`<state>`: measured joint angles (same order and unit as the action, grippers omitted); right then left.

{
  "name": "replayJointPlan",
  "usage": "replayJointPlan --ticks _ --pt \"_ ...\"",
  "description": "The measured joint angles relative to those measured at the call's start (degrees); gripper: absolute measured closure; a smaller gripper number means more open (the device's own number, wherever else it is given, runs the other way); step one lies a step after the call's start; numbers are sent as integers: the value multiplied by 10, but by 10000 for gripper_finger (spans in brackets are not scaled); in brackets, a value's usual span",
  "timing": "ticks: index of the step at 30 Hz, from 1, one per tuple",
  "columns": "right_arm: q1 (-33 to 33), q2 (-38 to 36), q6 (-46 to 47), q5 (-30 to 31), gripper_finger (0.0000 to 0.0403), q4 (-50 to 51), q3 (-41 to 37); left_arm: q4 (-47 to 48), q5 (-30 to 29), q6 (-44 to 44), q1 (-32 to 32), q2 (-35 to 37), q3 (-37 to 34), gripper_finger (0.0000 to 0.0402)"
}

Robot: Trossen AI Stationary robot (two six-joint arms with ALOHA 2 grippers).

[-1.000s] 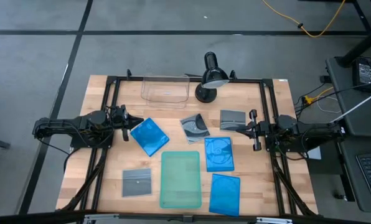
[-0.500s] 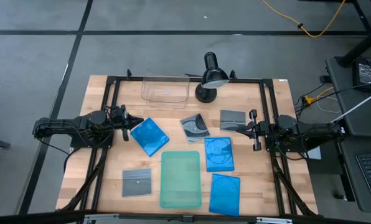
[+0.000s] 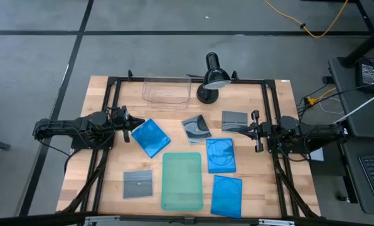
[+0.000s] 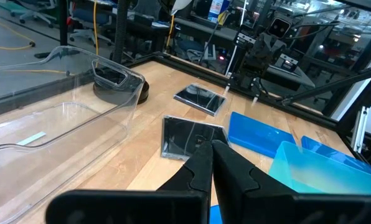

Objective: Pick & place jewel cases by type
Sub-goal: Put the middle black CD case into the transparent bin

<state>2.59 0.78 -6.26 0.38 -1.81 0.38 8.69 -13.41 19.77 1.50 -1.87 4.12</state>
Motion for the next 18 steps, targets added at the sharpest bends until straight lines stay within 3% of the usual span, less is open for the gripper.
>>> replayJointPlan --ticks 10,18 --pt "0 0 12 0 391 -1 0 -13 -9 4 0 0 0 396" --pt "0 0 33 0 391 -17 0 -56 -108 61 0 0 0 396"
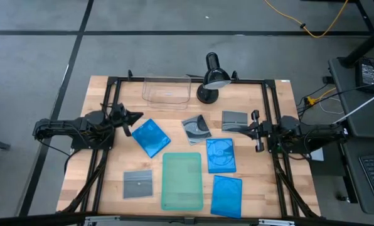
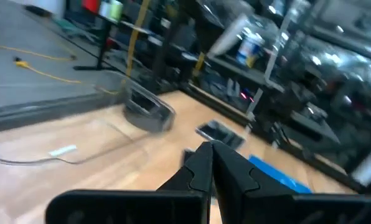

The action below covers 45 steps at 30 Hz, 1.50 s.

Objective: Pick & place jewel cases by type
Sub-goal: Put the middle black CD case into the transparent bin

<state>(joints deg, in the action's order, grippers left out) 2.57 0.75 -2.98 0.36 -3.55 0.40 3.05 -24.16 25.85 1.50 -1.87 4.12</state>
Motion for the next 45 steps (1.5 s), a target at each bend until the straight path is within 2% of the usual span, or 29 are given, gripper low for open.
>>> replayJointPlan --ticks 6,11,18,20,23,29,35,40,45 --pt "0 0 0 0 391 -1 0 -30 -53 11 0 0 0 396" --pt "0 0 36 0 391 -4 0 -35 -97 55 0 0 0 396" --pt "0 0 50 2 391 -32 1 -34 -95 125 0 0 0 396" --pt "0 0 68 19 391 -27 8 -33 -97 144 0 0 0 396" --pt "0 0 89 54 391 -6 32 -36 -85 148 0 0 0 396" --pt "0 14 61 91 391 68 112 -112 -49 132 0 -13 4 395" --pt "0 76 56 131 391 174 214 -122 -45 58 0 -93 90 395" --pt "0 143 55 163 391 201 295 -119 -28 -30 0 -216 211 395" --pt "0 208 55 166 391 204 372 -119 -14 -111 2 -355 346 395"
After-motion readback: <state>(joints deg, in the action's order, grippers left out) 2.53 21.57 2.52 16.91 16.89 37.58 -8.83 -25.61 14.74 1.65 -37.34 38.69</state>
